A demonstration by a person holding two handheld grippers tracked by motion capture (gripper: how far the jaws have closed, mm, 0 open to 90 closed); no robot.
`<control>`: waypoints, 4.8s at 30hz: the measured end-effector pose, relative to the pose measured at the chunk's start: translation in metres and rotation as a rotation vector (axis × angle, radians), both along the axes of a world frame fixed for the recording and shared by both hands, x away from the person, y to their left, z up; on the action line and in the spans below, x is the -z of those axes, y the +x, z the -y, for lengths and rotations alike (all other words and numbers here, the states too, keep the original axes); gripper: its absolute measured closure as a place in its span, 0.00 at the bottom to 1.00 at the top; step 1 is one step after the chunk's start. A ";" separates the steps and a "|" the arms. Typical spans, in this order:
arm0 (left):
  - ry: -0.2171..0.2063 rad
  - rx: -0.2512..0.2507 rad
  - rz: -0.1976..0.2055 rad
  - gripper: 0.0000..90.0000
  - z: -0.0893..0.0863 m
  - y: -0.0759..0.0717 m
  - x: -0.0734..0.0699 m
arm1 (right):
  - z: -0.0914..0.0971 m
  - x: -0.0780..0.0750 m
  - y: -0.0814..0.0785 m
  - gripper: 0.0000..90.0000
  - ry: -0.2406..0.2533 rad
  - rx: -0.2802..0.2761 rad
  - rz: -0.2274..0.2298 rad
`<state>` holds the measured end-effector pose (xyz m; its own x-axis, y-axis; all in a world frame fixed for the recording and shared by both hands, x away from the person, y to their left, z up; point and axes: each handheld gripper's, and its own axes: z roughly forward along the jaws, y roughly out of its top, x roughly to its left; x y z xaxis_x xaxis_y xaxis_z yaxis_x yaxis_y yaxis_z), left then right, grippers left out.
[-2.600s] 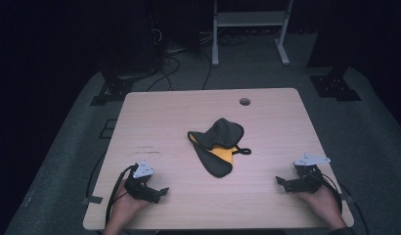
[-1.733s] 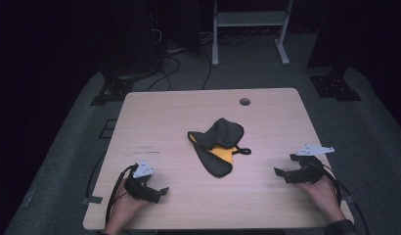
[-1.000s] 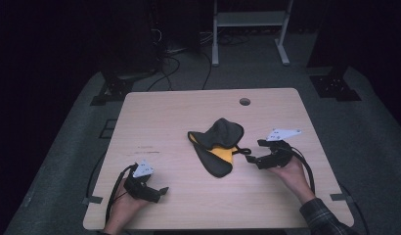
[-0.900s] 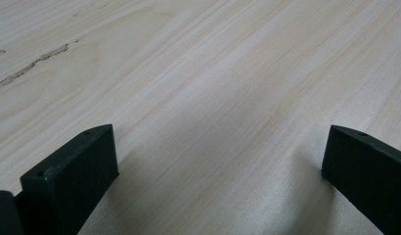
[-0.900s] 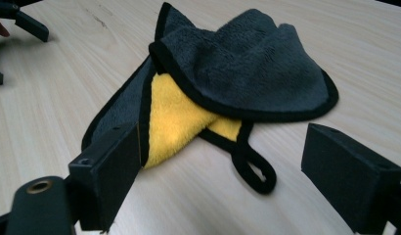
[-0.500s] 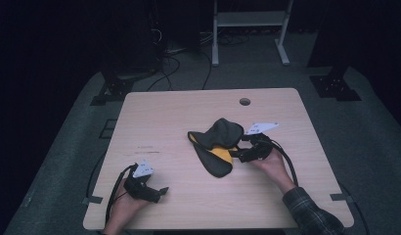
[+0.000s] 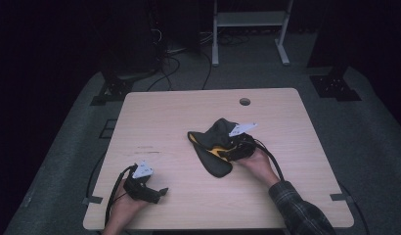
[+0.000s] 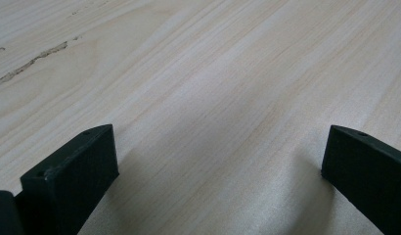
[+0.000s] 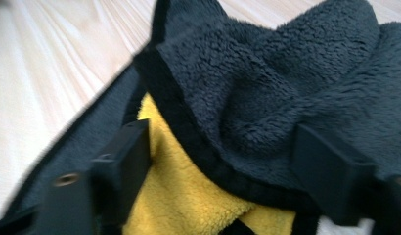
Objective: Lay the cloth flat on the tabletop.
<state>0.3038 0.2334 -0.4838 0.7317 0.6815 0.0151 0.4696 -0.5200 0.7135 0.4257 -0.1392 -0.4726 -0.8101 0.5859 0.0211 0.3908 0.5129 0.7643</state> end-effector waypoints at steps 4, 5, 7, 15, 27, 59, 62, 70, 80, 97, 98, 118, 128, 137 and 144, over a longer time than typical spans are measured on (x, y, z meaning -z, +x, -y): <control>0.000 0.000 0.000 0.00 0.000 0.000 0.000 | 0.002 0.003 0.000 0.50 -0.022 0.000 0.013; 0.000 0.000 0.000 0.00 0.000 0.000 0.000 | 0.003 0.003 0.000 0.56 -0.020 0.001 0.013; 0.000 0.000 0.000 0.00 0.000 0.000 0.000 | 0.004 0.002 0.000 0.69 -0.018 0.003 0.012; -0.001 -0.004 -0.001 0.00 0.000 -0.001 0.000 | 0.009 -0.006 -0.006 0.82 0.022 -0.006 -0.012; 0.000 -0.003 -0.001 0.00 -0.001 -0.001 0.000 | 0.007 -0.022 -0.061 0.81 0.049 -0.098 -0.050; -0.141 0.054 0.062 0.05 0.010 -0.009 -0.025 | 0.056 -0.030 -0.109 0.35 0.103 -0.049 -0.021; -0.157 0.111 0.064 0.06 0.028 -0.011 -0.034 | 0.066 -0.029 -0.106 0.35 0.100 -0.011 -0.032; -0.217 0.254 0.041 0.11 0.076 -0.011 -0.052 | 0.078 -0.028 -0.101 0.35 0.103 0.028 -0.033; -0.189 0.349 0.042 0.16 0.128 -0.010 -0.054 | 0.078 -0.028 -0.099 0.35 0.105 0.030 -0.033; -0.053 0.324 0.102 0.80 0.162 0.003 -0.048 | 0.077 -0.029 -0.098 0.35 0.118 0.022 -0.026; -0.067 0.317 0.102 0.84 0.161 0.005 -0.051 | 0.077 -0.029 -0.098 0.35 0.117 0.022 -0.026; -0.318 -0.009 0.154 0.86 0.048 0.051 -0.087 | 0.073 -0.028 -0.099 0.35 0.114 0.005 -0.027; -0.228 -0.164 0.113 0.79 0.016 0.066 -0.062 | 0.067 -0.026 -0.100 0.35 0.102 -0.011 -0.040; -0.166 -0.129 0.116 0.58 0.015 0.042 -0.063 | 0.061 -0.022 -0.102 0.35 0.093 -0.035 -0.045; -0.146 -0.024 0.068 0.57 0.017 0.011 -0.057 | 0.056 -0.020 -0.103 0.35 0.083 -0.055 -0.053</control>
<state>0.3151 0.2162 -0.4269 0.7157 0.6975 -0.0360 0.4286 -0.3979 0.8112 0.3222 -0.1948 -0.4522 -0.8377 0.5347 0.1116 0.4047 0.4704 0.7842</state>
